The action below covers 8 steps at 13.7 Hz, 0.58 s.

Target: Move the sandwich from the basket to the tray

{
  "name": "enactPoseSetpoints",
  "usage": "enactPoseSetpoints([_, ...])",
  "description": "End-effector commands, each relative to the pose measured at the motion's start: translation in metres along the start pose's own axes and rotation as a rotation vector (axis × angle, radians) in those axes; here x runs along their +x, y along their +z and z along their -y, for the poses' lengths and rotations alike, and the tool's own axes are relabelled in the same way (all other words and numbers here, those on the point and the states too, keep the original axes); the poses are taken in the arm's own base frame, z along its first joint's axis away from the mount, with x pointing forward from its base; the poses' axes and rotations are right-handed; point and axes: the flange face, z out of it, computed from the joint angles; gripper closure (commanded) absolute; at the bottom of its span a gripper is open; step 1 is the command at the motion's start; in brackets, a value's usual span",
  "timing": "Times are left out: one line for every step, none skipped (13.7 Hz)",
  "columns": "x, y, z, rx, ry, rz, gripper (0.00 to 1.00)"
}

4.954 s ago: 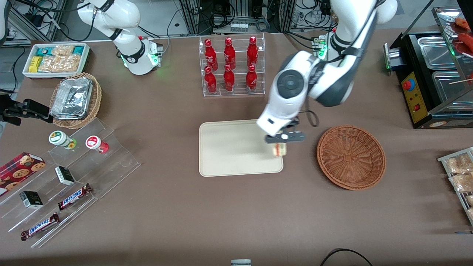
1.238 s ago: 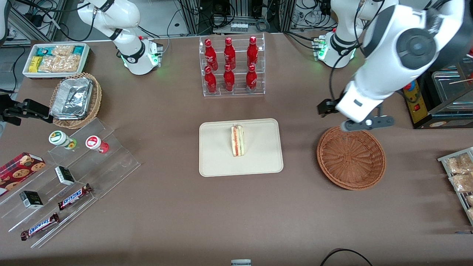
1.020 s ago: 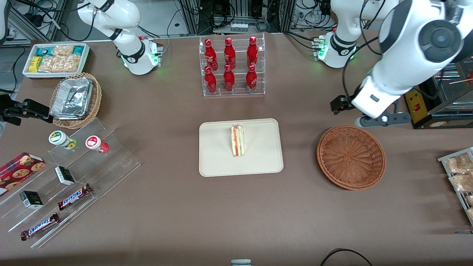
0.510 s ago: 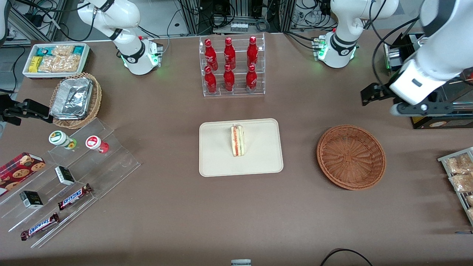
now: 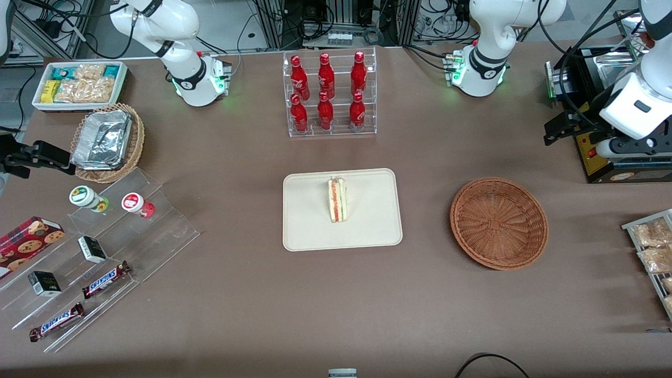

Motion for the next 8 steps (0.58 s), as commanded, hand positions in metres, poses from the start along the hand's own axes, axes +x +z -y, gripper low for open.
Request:
enactPoseSetpoints([0.002,0.004,-0.007,0.018,0.022,0.001,0.0])
enactPoseSetpoints([0.009,0.007,-0.012,0.022,0.028,0.005,0.0])
enactPoseSetpoints([0.012,0.003,-0.016,0.02,0.034,-0.003,0.0])
enactPoseSetpoints([0.014,0.0,-0.018,0.019,0.037,-0.009,0.0])
enactPoseSetpoints([0.014,-0.001,-0.018,0.02,0.04,-0.01,0.0])
enactPoseSetpoints([0.016,-0.002,-0.019,0.02,0.042,-0.014,0.0])
enactPoseSetpoints([0.021,0.0,-0.019,0.02,0.042,-0.01,0.0])
enactPoseSetpoints([0.025,-0.007,-0.019,0.019,0.036,-0.019,0.0])
